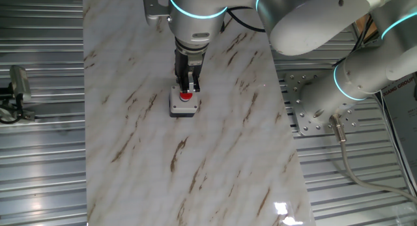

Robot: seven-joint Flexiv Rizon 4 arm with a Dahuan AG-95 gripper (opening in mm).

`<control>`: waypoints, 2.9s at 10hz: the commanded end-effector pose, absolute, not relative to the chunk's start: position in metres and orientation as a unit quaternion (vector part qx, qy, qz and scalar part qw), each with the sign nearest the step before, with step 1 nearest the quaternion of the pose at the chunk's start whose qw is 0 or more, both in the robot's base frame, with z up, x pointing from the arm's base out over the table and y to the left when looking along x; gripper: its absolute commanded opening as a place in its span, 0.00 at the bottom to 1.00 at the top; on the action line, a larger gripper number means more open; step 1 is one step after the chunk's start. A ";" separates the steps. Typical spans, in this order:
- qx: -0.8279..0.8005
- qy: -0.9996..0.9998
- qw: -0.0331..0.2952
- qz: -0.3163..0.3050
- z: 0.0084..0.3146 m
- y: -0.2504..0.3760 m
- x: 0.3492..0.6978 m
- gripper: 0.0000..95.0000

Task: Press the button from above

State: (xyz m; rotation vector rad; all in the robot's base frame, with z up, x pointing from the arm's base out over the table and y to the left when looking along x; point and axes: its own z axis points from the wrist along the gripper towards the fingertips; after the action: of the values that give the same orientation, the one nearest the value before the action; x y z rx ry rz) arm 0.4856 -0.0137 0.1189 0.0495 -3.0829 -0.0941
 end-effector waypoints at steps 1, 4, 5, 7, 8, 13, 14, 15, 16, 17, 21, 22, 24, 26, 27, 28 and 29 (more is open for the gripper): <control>0.016 -0.999 0.029 -0.031 0.118 -0.014 0.484 0.00; 0.018 -0.999 0.028 -0.031 0.116 -0.014 0.479 0.00; 0.019 -0.999 0.028 -0.031 0.116 -0.013 0.478 0.00; 0.019 -0.999 0.028 -0.032 0.115 -0.013 0.477 0.00; 0.018 -0.999 0.028 -0.032 0.115 -0.013 0.477 0.00; 0.017 -0.999 0.027 -0.032 0.110 -0.013 0.477 0.00; 0.017 -0.999 0.027 -0.032 0.109 -0.013 0.477 0.00; 0.017 -0.999 0.027 -0.032 0.108 -0.013 0.477 0.00; 0.017 -0.999 0.026 -0.031 0.106 -0.013 0.476 0.00; 0.016 -0.999 0.025 -0.031 0.105 -0.013 0.476 0.00; 0.014 -0.999 0.024 -0.032 0.102 -0.013 0.475 0.00; 0.014 -0.999 0.024 -0.032 0.102 -0.013 0.475 0.00; 0.013 -0.999 0.022 -0.032 0.097 -0.013 0.475 0.00; 0.015 -0.999 0.019 -0.030 0.093 -0.013 0.472 0.00; 0.015 -0.999 0.016 -0.031 0.092 -0.013 0.472 0.00; 0.014 -0.999 0.017 -0.030 0.088 -0.012 0.472 0.00; 0.012 -0.999 0.007 -0.030 0.081 -0.011 0.471 0.00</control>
State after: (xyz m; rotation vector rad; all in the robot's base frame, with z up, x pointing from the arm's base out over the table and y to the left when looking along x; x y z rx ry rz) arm 0.4715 -0.0121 0.0992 0.0365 -3.1120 -0.0991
